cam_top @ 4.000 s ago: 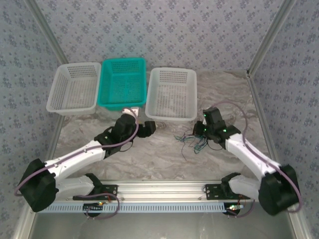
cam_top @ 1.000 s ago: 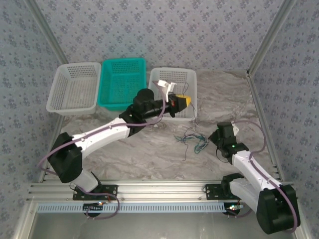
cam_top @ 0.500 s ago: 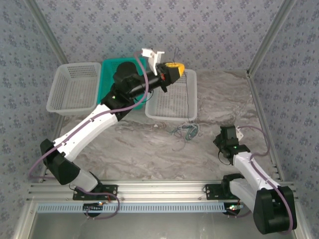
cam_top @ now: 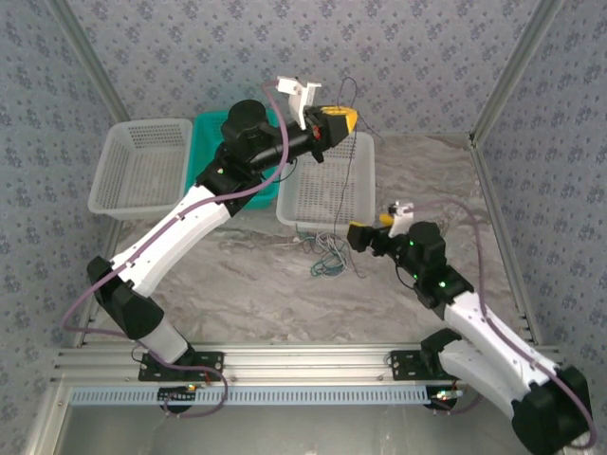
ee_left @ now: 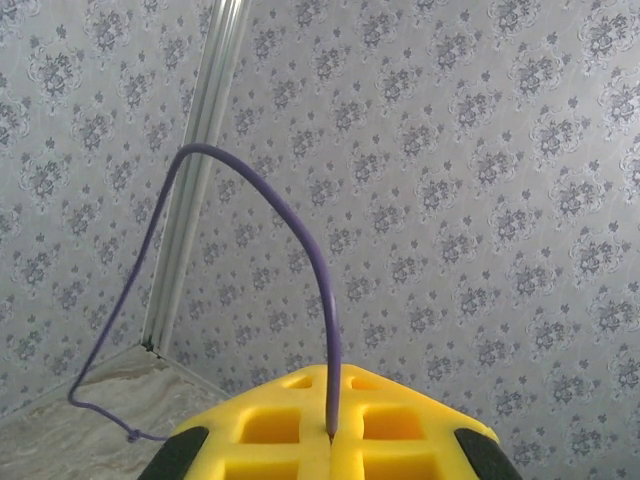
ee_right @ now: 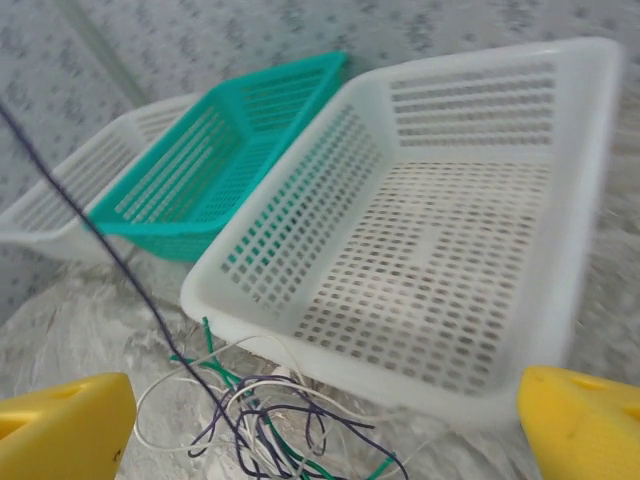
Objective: Untangle the cables
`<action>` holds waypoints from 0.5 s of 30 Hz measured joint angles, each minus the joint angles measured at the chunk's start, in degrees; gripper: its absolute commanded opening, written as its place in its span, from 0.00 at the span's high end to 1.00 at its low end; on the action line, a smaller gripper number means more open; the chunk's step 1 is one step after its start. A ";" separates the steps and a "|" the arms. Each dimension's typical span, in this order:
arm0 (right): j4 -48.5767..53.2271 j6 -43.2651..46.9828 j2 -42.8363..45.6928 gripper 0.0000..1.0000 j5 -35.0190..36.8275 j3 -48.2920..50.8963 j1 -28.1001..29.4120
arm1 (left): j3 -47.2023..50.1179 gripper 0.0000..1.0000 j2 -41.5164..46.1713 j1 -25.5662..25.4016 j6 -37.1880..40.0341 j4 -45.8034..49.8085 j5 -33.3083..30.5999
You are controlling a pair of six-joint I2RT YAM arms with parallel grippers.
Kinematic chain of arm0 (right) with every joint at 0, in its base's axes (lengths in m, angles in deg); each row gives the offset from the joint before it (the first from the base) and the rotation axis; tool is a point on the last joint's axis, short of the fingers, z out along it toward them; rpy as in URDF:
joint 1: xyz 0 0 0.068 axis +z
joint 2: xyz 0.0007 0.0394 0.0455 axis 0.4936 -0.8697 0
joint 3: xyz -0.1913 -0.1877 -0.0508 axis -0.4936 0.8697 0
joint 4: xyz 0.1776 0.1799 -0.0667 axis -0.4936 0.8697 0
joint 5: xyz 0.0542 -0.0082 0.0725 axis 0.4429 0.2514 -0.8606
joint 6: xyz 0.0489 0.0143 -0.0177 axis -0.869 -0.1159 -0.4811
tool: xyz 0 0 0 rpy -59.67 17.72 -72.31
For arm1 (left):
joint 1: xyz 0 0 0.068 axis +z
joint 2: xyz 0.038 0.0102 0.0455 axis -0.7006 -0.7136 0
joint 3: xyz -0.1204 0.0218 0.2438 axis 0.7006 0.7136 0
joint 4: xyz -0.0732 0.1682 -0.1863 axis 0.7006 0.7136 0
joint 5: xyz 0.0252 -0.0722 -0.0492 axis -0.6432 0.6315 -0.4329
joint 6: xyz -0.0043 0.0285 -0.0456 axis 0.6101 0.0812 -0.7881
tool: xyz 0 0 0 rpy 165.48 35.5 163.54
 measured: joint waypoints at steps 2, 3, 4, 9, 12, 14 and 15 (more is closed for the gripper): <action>-4.02 2.36 -5.05 0.10 -1.49 -0.22 1.27 | 0.00 1.00 0.00 0.00 -0.04 0.02 0.00; -5.92 3.50 -7.82 0.17 -2.01 -0.44 1.97 | 0.00 1.00 0.00 -0.02 -0.04 0.13 0.00; -7.43 4.28 -10.43 0.24 -2.36 -0.83 2.64 | 0.00 1.00 0.00 -0.07 -0.04 0.39 -0.04; -14.40 5.46 -19.80 0.47 -2.91 -2.49 5.38 | 0.00 1.00 0.33 -0.07 0.00 1.79 -0.28; -17.05 4.85 -23.76 0.57 -1.25 -2.60 6.75 | -0.04 1.00 1.18 -0.07 0.24 3.04 -0.74; -17.31 4.42 -25.77 0.63 1.27 -2.62 7.56 | -1.29 1.00 1.60 -0.07 0.63 5.05 -1.64; -17.11 4.26 -26.60 0.65 2.67 -2.62 7.93 | -2.78 1.00 1.62 -0.04 0.85 6.64 -2.51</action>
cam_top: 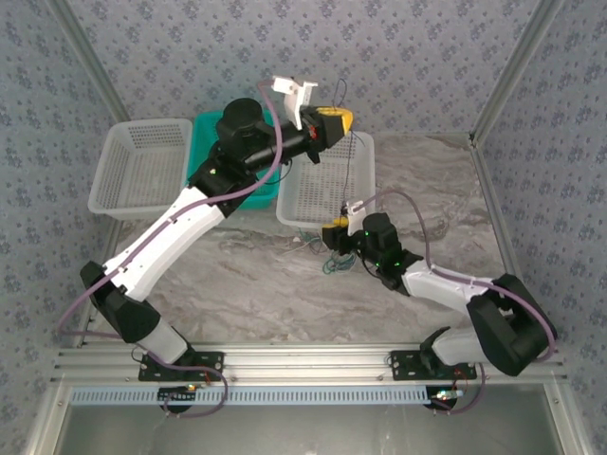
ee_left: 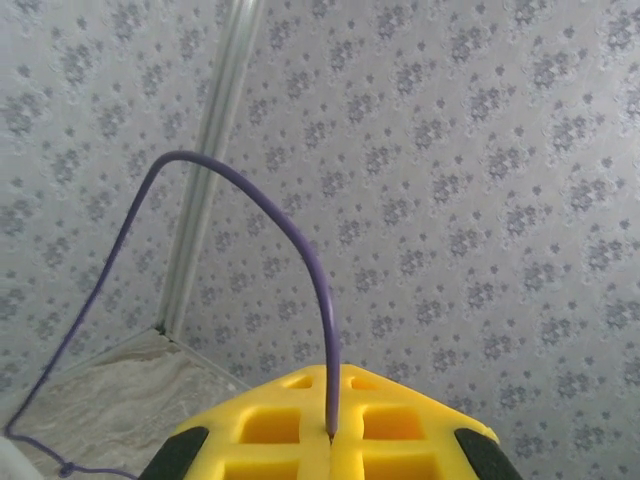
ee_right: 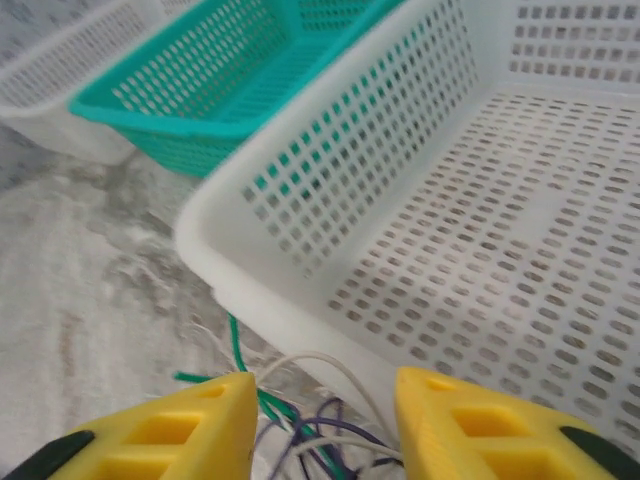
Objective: Untangle the cables
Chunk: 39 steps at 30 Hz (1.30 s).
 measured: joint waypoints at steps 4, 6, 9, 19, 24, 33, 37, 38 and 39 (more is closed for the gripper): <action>0.87 -1.09 -1.01 0.71 5.62 0.04 1.22 | -9.77 1.00 -0.20 1.77 0.81 8.22 -3.76; 0.63 -2.01 -0.81 0.71 7.56 0.61 1.68 | -15.76 1.00 -0.61 4.52 0.44 11.06 -4.44; 0.17 -3.93 1.18 0.71 10.25 2.97 2.16 | -26.14 1.00 -2.84 10.60 -1.81 14.08 -4.09; 6.99 -11.23 7.91 0.64 19.67 10.93 2.25 | -56.83 1.00 -19.37 19.50 -7.43 23.87 0.59; 11.13 -10.40 11.45 0.64 18.16 12.41 1.70 | -57.68 1.00 -21.44 21.00 -8.04 25.51 0.74; 11.85 -6.64 11.43 0.66 12.41 2.32 0.85 | -58.86 1.00 -22.62 21.31 -9.11 26.49 3.58; 11.69 -6.91 11.52 0.66 10.71 2.27 0.85 | -58.88 1.00 -23.08 21.20 -9.05 27.43 4.92; 11.82 -7.34 11.52 0.66 10.34 2.86 0.85 | -58.88 1.00 -23.08 21.20 -8.87 27.78 5.11; 11.89 -7.67 11.50 0.66 9.92 3.45 0.85 | -58.88 1.00 -23.08 21.20 -8.87 27.80 5.35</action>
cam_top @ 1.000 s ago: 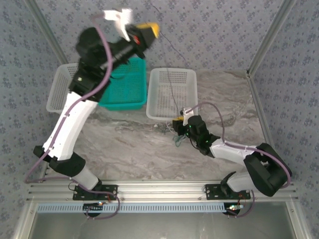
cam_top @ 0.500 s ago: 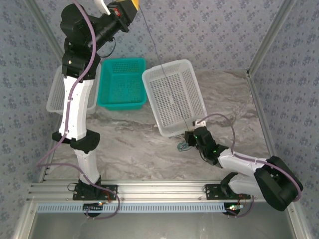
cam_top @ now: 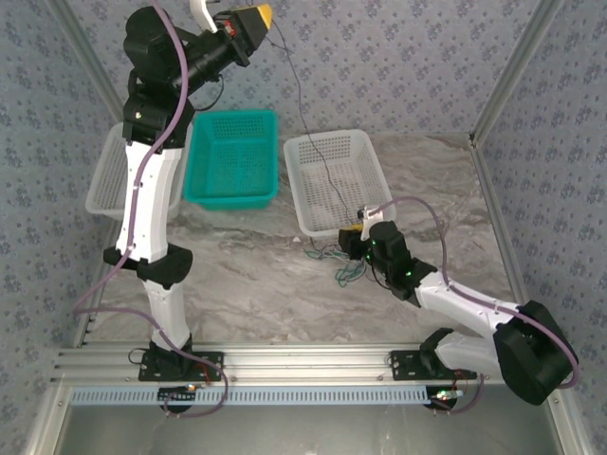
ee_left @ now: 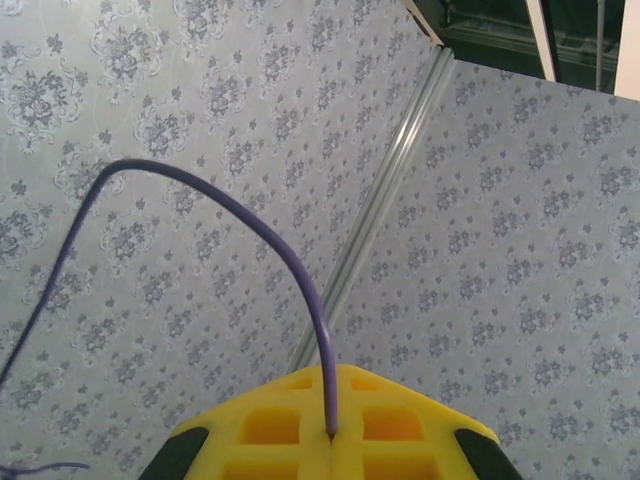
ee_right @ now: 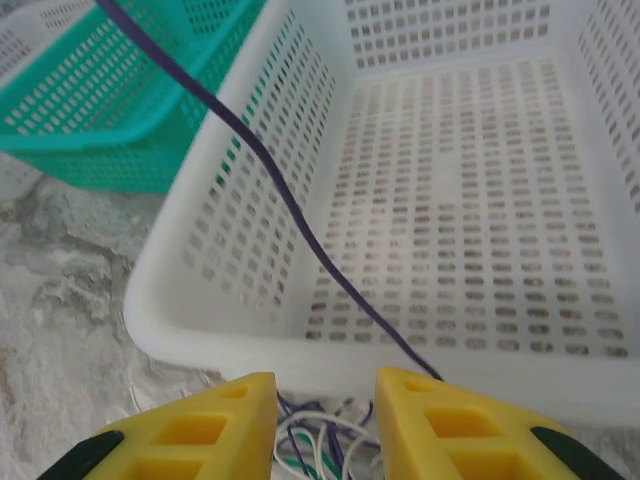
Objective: Untangle the cables
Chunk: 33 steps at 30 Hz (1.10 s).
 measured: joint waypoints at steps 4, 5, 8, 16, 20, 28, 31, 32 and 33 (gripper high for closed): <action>1.05 -1.20 -2.05 0.66 -1.62 2.82 0.17 | 0.00 1.00 -0.02 -0.02 0.02 -0.13 1.11; 1.70 -1.55 -3.21 0.66 -1.92 3.15 0.20 | 0.00 1.00 -0.11 -0.09 0.02 -0.26 1.55; 2.54 -2.10 -6.56 0.66 -1.99 3.58 0.44 | -0.02 1.00 -0.63 -0.28 -0.02 -2.12 2.54; 5.62 -5.77 -11.26 0.56 3.52 3.19 0.70 | -4.87 1.00 -3.50 2.82 -2.64 -9.25 -0.52; 10.60 -7.91 -5.64 0.41 4.59 3.78 1.33 | -5.90 1.00 -3.50 4.31 -2.60 -9.46 -2.25; 21.44 -8.50 17.73 0.06 4.09 4.35 1.57 | -6.08 1.00 -3.61 2.47 -0.11 -1.03 -1.31; 20.72 -3.69 22.21 0.00 1.81 3.69 1.11 | -6.12 1.00 -4.24 0.24 1.44 2.78 -0.13; 19.47 -1.16 22.45 0.00 1.36 3.19 1.07 | -6.12 1.00 -4.55 -0.52 1.79 3.74 0.33; 17.94 1.14 22.05 0.00 1.20 2.80 0.94 | -6.12 1.00 -4.92 -1.22 2.03 4.59 0.79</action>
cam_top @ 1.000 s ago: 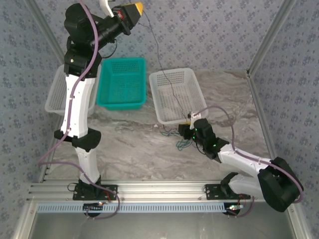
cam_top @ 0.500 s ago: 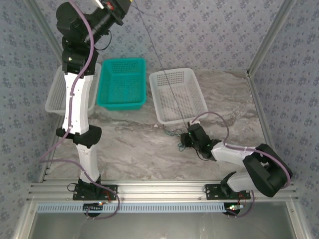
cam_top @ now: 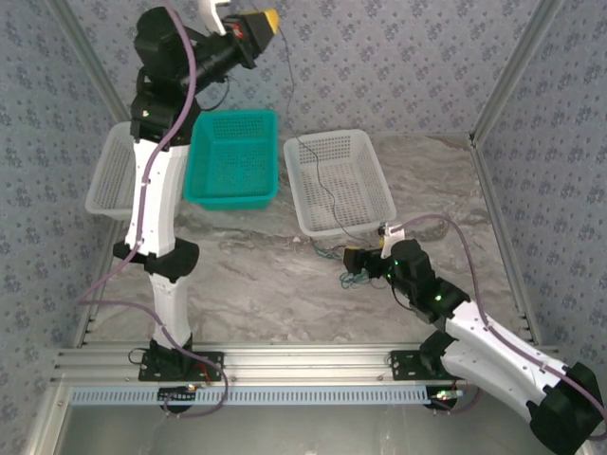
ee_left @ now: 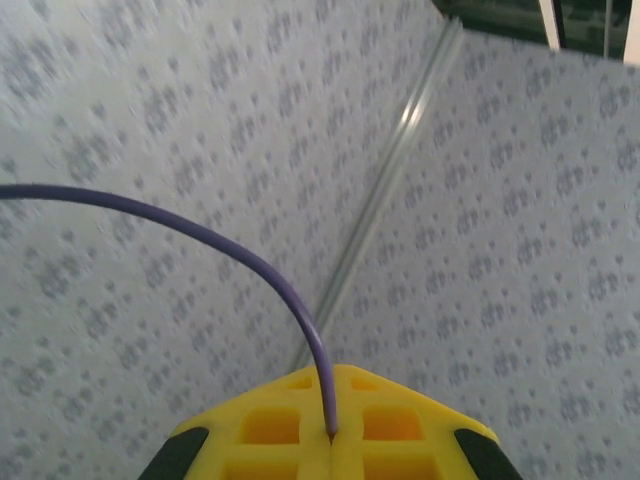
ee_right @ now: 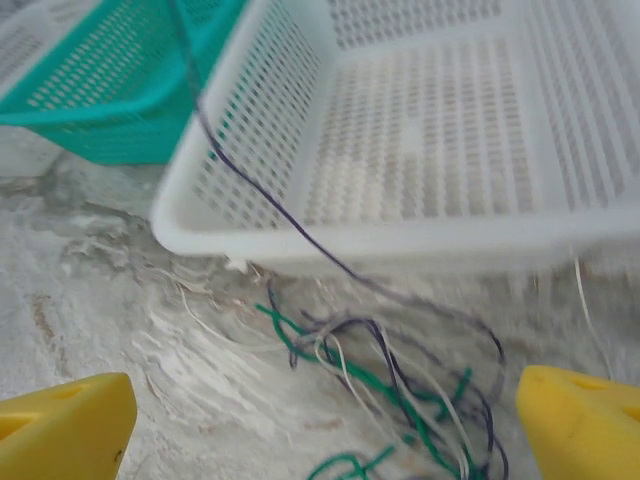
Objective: Untangle the cables
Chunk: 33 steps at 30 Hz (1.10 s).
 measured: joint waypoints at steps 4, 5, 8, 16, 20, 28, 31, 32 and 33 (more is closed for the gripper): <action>-7.32 9.81 -7.91 0.00 -2.27 -4.83 -2.58 | 0.00 1.00 -1.16 -2.10 0.57 2.34 1.33; -9.46 11.65 -11.10 0.00 -3.48 -6.88 -3.80 | 0.00 1.00 -1.29 -2.29 0.57 2.84 1.62; -15.58 14.99 -20.28 0.02 -7.10 -13.05 -6.49 | 0.00 1.00 -1.29 -2.45 0.55 3.37 2.19; -25.24 12.68 -36.02 1.00 -17.44 -22.21 -10.60 | 0.00 1.00 -1.27 -2.54 1.33 4.42 1.25; -24.35 7.69 -30.95 1.00 -20.70 -21.84 -10.54 | 0.13 0.94 -1.27 -2.54 2.80 5.79 -1.38; -17.29 -2.84 -9.90 1.00 -22.73 -26.62 -12.28 | 0.92 0.44 -4.09 -3.34 7.39 5.88 -3.63; -12.24 -6.03 -9.07 1.00 -20.00 -33.70 -14.40 | 1.27 0.37 -6.36 -5.38 9.07 5.84 -3.10; -11.06 -7.37 -8.94 1.00 -18.93 -35.50 -15.32 | 1.53 0.36 -7.06 -6.34 9.66 6.12 -2.95; -10.08 -8.68 -8.76 1.00 -17.79 -36.63 -16.33 | 1.90 0.34 -7.45 -7.30 10.45 6.84 -2.82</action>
